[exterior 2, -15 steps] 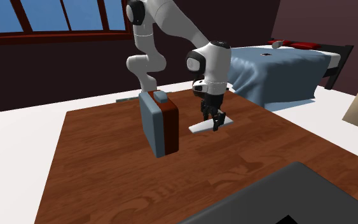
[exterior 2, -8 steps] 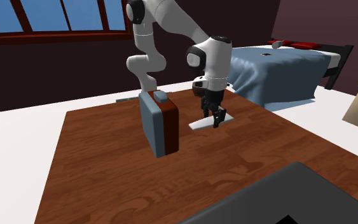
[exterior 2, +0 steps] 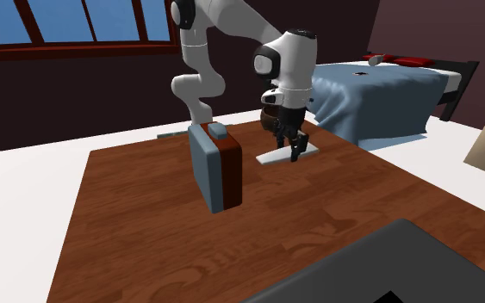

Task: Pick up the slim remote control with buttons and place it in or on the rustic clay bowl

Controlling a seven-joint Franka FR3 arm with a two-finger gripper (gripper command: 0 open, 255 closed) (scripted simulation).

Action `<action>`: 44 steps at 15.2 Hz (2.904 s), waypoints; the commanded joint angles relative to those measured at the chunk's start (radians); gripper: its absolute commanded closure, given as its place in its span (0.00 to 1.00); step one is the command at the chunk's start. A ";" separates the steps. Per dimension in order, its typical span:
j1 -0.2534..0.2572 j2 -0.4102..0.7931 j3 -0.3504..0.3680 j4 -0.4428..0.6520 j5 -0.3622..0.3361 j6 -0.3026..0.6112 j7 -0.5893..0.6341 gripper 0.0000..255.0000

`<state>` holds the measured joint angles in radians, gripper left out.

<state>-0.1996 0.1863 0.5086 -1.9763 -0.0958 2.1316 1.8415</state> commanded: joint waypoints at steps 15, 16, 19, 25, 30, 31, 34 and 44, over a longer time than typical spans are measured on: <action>-0.009 -0.074 0.008 0.134 0.047 -0.198 -0.030 1.00; -0.010 -0.077 0.008 0.144 0.048 -0.211 -0.032 1.00; -0.010 -0.084 0.009 0.177 0.053 -0.250 -0.034 1.00; 0.001 -0.226 0.029 0.045 0.127 -0.240 -0.025 1.00; 0.040 -0.391 0.047 -0.108 0.220 -0.229 -0.007 1.00; 0.050 -0.422 0.051 -0.135 0.238 -0.230 -0.003 1.00; 0.086 -0.514 0.062 -0.208 0.291 -0.237 0.016 1.00; 0.237 -0.781 0.115 -0.374 0.452 -0.304 0.126 1.00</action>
<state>0.0201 -0.5700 0.6142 -2.3336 0.3386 1.8330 1.9509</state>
